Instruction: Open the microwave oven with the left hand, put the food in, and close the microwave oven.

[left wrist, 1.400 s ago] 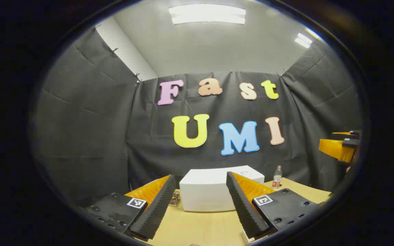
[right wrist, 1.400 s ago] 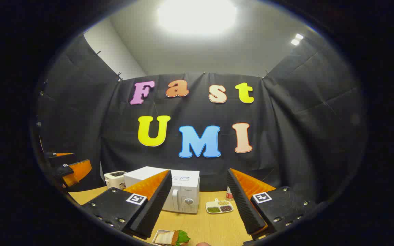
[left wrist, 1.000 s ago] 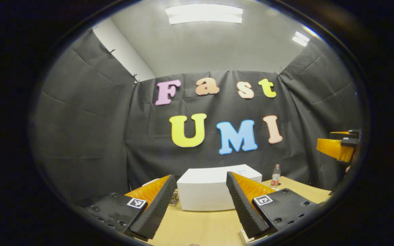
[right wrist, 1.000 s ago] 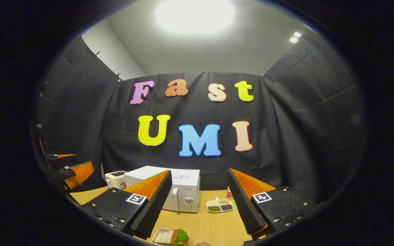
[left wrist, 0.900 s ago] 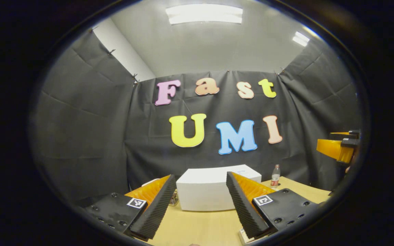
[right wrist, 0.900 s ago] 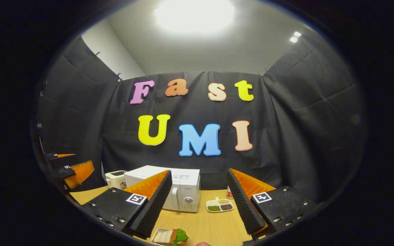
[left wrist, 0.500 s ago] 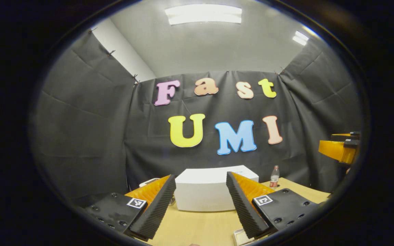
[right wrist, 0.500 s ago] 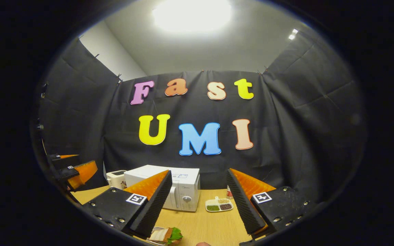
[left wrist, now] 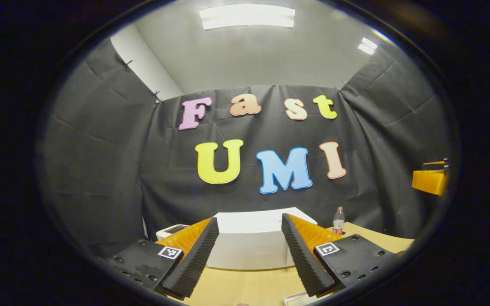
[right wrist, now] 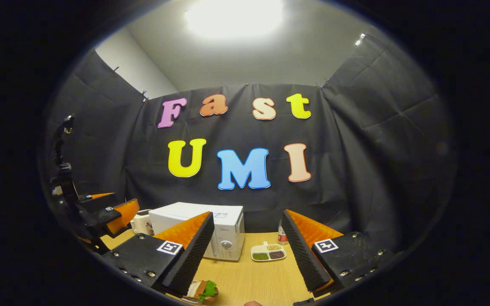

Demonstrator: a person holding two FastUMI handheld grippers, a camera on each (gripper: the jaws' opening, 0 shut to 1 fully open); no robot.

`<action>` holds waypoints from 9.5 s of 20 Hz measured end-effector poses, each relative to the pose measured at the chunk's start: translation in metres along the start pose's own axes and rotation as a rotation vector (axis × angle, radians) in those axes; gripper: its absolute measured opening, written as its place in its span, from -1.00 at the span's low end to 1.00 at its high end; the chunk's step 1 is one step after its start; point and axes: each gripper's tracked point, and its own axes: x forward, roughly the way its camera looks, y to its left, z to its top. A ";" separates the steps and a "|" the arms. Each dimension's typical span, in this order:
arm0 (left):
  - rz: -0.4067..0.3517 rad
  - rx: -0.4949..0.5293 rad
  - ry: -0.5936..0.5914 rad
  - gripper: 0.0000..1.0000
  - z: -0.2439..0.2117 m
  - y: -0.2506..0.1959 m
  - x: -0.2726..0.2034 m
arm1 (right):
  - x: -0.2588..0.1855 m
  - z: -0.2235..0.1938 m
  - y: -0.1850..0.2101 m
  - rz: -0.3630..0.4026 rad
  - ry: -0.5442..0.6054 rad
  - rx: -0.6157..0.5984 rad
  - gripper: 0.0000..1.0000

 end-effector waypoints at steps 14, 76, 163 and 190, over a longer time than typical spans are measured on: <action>-0.174 -0.049 0.123 0.95 -0.111 -0.063 0.133 | 0.044 -0.022 -0.022 -0.189 0.074 -0.049 0.93; -0.080 -0.038 0.508 -0.84 -0.246 0.029 -0.021 | -0.010 -0.025 0.046 0.095 0.095 -0.031 0.93; 0.329 -0.042 0.355 0.96 -0.160 0.363 -0.065 | 0.168 -0.244 0.254 0.192 0.734 0.597 -0.31; 0.295 -0.014 0.441 0.92 -0.192 0.439 -0.025 | 0.350 -0.345 0.284 -0.055 0.514 0.684 -0.15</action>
